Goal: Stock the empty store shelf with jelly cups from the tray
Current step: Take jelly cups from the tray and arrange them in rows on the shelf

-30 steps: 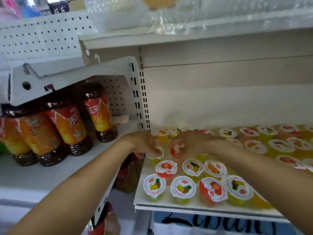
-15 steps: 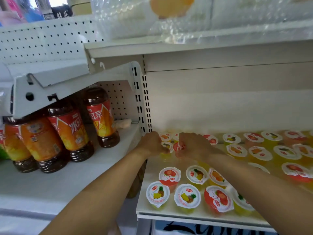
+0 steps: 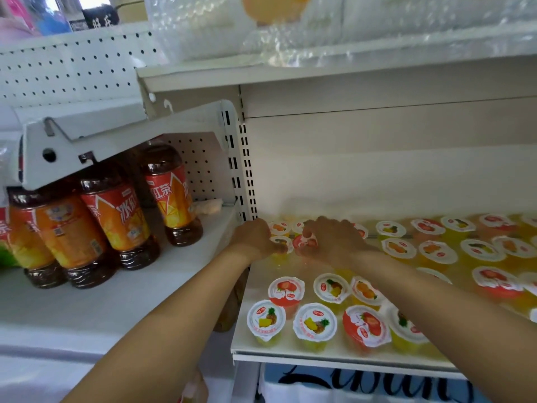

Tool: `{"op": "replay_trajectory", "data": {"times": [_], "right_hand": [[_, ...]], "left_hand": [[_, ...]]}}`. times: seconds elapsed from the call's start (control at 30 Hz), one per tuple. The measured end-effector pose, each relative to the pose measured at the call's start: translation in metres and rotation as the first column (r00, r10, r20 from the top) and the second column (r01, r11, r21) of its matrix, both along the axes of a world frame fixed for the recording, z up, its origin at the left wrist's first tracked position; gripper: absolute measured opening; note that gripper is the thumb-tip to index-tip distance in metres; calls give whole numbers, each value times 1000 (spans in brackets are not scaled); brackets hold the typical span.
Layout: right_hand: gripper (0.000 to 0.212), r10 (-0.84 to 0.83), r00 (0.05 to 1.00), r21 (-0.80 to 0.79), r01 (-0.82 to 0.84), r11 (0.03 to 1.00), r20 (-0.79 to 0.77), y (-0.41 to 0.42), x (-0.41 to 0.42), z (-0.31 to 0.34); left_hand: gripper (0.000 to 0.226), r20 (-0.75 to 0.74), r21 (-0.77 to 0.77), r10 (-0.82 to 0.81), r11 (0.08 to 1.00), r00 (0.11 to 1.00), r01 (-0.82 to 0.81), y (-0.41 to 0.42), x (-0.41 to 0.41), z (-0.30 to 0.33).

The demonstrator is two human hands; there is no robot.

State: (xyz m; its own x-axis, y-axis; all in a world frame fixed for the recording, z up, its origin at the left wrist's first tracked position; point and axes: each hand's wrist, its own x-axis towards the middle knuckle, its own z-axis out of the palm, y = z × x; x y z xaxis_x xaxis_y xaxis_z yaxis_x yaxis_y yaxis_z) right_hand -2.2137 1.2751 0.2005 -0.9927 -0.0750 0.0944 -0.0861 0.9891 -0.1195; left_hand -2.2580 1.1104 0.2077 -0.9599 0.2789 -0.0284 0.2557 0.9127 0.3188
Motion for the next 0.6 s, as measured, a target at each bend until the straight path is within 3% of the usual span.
{"op": "replay_trajectory", "data": {"times": [0.1, 0.2, 0.3, 0.43, 0.6], "right_hand": [[31, 63, 996, -63, -59, 996, 70, 9, 20, 16], [32, 226, 932, -197, -174, 965, 284, 18, 43, 31], [44, 258, 879, -157, -211, 965, 401, 23, 55, 33], [50, 253, 882, -110, -228, 967, 397, 23, 57, 26], [46, 232, 931, -68, -222, 973, 282, 21, 57, 14]], "left_hand": [[49, -25, -9, -24, 1000, 999, 24, -6, 18, 7], [41, 81, 48, -103, 994, 991, 100, -15, 42, 8], [42, 137, 73, -181, 982, 974, 172, -22, 60, 4], [49, 158, 114, -192, 978, 969, 175, -24, 67, -4], [51, 143, 122, -169, 981, 975, 152, -22, 70, -10]]}}
